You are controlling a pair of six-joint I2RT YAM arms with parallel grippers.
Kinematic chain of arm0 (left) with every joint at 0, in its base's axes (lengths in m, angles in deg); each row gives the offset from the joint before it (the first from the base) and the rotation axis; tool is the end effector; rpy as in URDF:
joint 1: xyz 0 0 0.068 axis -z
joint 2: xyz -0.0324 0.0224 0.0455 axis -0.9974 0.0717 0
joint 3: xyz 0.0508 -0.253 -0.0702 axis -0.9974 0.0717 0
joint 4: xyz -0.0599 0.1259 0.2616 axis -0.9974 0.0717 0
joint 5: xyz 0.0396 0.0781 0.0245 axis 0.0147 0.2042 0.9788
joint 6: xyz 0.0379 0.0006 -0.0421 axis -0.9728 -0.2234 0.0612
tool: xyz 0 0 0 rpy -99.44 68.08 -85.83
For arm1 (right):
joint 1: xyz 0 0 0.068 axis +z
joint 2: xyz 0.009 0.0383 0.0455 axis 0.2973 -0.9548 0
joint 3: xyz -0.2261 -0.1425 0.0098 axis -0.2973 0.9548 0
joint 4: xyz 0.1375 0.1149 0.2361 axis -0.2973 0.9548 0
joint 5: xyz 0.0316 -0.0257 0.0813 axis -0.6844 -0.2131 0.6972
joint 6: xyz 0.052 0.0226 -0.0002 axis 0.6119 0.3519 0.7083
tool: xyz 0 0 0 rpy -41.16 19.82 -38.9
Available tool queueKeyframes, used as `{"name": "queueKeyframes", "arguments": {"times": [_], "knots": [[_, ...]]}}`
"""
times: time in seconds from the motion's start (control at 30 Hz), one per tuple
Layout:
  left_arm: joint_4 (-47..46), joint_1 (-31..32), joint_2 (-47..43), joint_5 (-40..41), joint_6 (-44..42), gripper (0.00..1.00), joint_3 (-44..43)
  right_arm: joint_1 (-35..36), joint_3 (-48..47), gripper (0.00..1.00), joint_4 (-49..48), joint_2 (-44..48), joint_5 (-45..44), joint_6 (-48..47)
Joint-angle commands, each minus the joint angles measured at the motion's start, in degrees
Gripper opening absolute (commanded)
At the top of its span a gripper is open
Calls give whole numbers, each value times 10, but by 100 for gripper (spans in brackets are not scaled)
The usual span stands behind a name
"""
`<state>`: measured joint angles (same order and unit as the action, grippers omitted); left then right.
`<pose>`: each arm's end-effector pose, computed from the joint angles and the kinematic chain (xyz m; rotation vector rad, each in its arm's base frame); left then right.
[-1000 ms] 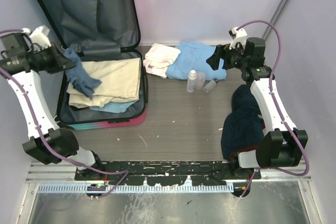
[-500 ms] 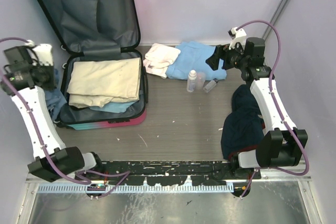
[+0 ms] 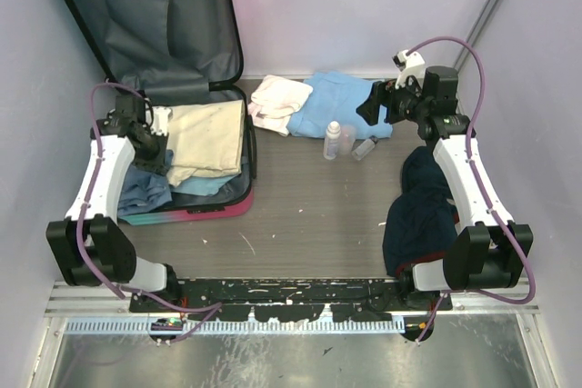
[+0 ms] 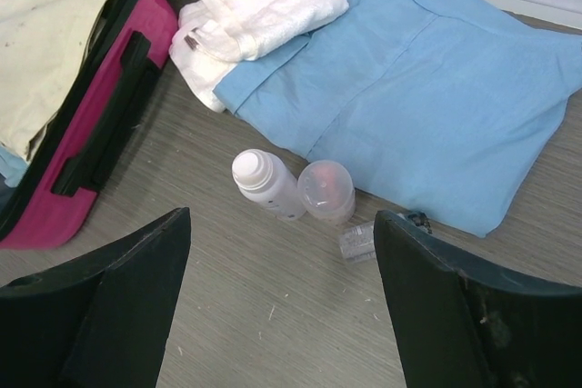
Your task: Pack the luggage
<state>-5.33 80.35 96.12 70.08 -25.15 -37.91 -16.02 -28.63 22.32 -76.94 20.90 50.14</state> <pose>0.3102 0.0284 0.3003 0.2309 2.6889 0.0484 0.3553 0.0275 0.3552 -0.3895 1.9399 0.5088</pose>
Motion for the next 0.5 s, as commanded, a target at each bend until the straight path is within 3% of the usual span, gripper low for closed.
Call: {"name": "queueKeyframes", "arguments": {"times": [0.0,0.27,0.47], "knots": [[-58,10,25,-60,109,0,30,2,-24,85,2,20,9,-18],[-107,30,52,-111,115,0,94,2,-24,86,7,19,7,-24],[-134,46,99,-189,98,0,94,2,-13,86,1,25,4,-16]]}}
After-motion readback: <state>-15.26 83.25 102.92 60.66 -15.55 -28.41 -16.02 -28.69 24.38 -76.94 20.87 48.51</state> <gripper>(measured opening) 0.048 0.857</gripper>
